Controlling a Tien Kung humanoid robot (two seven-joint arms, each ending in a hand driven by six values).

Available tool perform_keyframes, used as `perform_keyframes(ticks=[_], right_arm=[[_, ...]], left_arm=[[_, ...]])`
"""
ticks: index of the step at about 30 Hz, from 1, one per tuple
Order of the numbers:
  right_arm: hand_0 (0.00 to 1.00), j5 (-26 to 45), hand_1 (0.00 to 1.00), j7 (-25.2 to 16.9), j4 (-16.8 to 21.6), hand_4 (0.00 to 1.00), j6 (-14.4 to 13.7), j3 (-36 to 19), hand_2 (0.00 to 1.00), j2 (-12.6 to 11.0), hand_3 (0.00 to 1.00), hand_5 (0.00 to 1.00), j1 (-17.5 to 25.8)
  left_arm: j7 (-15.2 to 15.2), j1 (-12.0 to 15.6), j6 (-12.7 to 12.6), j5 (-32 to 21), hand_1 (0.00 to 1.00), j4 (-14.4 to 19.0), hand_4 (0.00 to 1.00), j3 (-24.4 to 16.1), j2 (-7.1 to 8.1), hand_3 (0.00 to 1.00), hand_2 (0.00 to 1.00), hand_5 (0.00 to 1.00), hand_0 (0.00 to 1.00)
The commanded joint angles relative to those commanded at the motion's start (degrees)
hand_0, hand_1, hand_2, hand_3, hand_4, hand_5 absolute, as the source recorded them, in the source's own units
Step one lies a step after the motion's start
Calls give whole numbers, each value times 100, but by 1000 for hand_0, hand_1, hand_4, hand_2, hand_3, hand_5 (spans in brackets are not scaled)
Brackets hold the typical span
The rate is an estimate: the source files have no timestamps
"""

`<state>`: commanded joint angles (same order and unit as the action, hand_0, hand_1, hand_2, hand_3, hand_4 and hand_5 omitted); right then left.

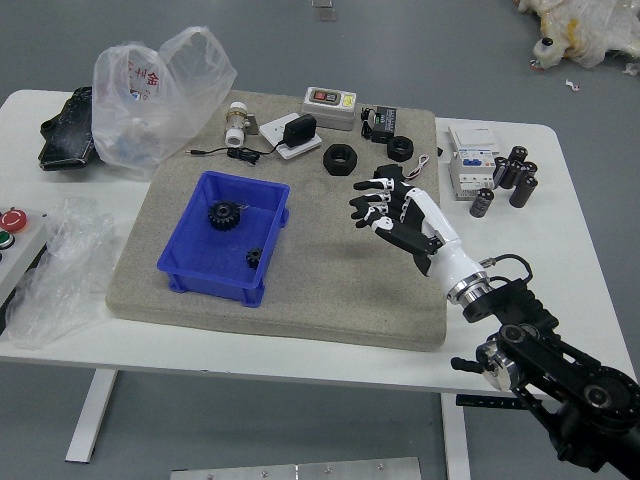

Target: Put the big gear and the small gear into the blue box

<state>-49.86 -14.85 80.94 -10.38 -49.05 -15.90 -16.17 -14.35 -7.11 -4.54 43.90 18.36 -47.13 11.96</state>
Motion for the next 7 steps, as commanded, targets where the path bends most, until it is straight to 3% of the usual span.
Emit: perform_keyframes(ticks=[7], right_arm=[[497, 137, 411, -55, -24, 726, 140, 18, 350, 12, 576, 265, 12]], left_arm=[[-13, 3, -6, 30, 622, 4, 683, -22, 0, 687, 622, 159, 644]])
